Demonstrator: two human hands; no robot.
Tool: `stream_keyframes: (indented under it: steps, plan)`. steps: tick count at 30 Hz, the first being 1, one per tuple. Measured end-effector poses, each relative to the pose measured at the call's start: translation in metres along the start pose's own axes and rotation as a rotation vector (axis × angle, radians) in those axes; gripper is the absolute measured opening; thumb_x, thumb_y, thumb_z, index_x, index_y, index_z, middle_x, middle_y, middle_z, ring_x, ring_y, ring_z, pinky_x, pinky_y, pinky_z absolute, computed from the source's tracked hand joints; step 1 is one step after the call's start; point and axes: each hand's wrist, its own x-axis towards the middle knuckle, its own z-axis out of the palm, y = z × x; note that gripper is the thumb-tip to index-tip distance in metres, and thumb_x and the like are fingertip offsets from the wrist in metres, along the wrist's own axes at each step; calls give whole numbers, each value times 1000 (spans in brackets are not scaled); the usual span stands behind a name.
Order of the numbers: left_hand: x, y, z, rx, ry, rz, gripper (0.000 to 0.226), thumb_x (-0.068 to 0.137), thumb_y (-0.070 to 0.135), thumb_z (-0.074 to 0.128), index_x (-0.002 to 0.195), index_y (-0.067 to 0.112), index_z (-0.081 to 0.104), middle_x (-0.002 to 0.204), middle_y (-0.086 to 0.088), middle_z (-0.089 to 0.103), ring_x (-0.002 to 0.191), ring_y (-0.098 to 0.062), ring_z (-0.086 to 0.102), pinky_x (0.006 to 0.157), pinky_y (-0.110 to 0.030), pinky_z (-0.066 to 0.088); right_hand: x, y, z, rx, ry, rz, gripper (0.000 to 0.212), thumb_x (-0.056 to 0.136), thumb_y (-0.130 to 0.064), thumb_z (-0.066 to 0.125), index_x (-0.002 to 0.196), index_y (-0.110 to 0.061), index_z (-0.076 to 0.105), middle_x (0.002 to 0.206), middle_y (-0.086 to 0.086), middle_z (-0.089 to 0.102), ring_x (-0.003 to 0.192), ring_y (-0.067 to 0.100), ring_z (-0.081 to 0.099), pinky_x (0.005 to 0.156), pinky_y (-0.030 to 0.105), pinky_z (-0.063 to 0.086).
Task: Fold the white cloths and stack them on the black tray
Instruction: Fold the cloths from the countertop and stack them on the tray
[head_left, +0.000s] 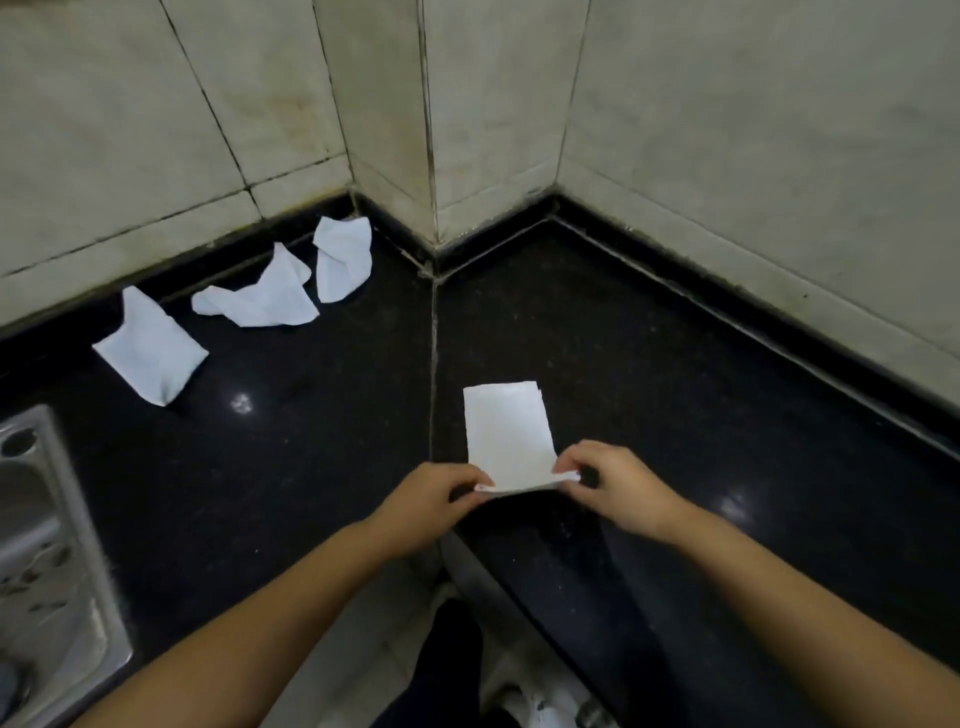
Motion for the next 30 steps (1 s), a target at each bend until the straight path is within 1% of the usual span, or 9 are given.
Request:
stream_keyframes:
  steps: [3, 5, 10, 13, 16, 20, 23, 27, 30]
  plan:
    - [-3, -13, 16, -4, -113, -58, 14, 90, 21, 60, 102, 19, 68, 96, 3, 71, 87, -7, 64, 79, -19, 48, -7, 11, 24, 31, -130, 81, 9, 85, -16, 64, 92, -20, 68, 86, -10, 60, 75, 0, 55, 71, 17, 44]
    - [10, -16, 10, -53, -72, -118, 9, 90, 21, 60, 97, 20, 66, 89, 2, 68, 84, -12, 64, 77, -24, 50, 6, 11, 18, 58, -123, 110, 7, 85, -17, 64, 91, -18, 68, 87, -6, 60, 76, 4, 55, 71, 19, 44]
    - [70, -22, -21, -114, 102, -246, 4, 89, 22, 60, 88, 19, 62, 79, 7, 59, 75, -8, 56, 65, -17, 42, 72, 9, -9, 104, 29, 204, 12, 88, -18, 62, 97, -13, 68, 96, 4, 57, 85, 15, 56, 68, 12, 39]
    - [102, -32, -29, -96, 98, -333, 8, 90, 24, 58, 91, 17, 62, 85, 1, 62, 80, -15, 59, 75, -28, 48, 109, 10, -11, 124, 61, 283, 11, 89, -17, 60, 99, -15, 65, 99, 0, 59, 86, 13, 56, 70, 21, 43]
    - [120, -44, -26, -18, 72, -385, 9, 89, 26, 57, 91, 18, 62, 89, -1, 62, 86, -19, 60, 86, -38, 50, 130, 15, -2, 124, 42, 366, 11, 89, -19, 58, 99, -20, 62, 98, -1, 60, 91, 18, 60, 84, 34, 51]
    - [125, -47, -17, 114, 107, -410, 12, 91, 27, 55, 95, 18, 61, 94, 0, 59, 92, -19, 57, 91, -37, 43, 135, 20, 10, 16, 43, 434, 21, 90, -24, 58, 110, -21, 59, 101, -3, 52, 89, 15, 55, 99, 39, 43]
    - [120, -44, -12, 151, 214, -453, 16, 90, 32, 56, 99, 19, 55, 100, 2, 57, 99, -18, 53, 90, -36, 38, 129, 24, 8, -15, 58, 530, 36, 90, -35, 58, 120, -17, 55, 110, 2, 55, 100, 20, 56, 96, 40, 44]
    - [104, -40, 0, 199, 196, -597, 41, 90, 47, 50, 114, 15, 53, 116, -3, 53, 112, -22, 48, 94, -39, 35, 115, 21, 12, -14, -32, 701, 36, 89, -47, 53, 97, -13, 57, 97, 5, 62, 86, 20, 60, 74, 34, 51]
    - [103, -30, 13, 236, 180, -634, 39, 91, 41, 51, 117, 12, 52, 124, -7, 47, 117, -24, 44, 99, -41, 35, 112, 5, 24, -157, -11, 733, 32, 89, -37, 51, 107, -11, 56, 111, 7, 57, 105, 25, 56, 92, 39, 44]
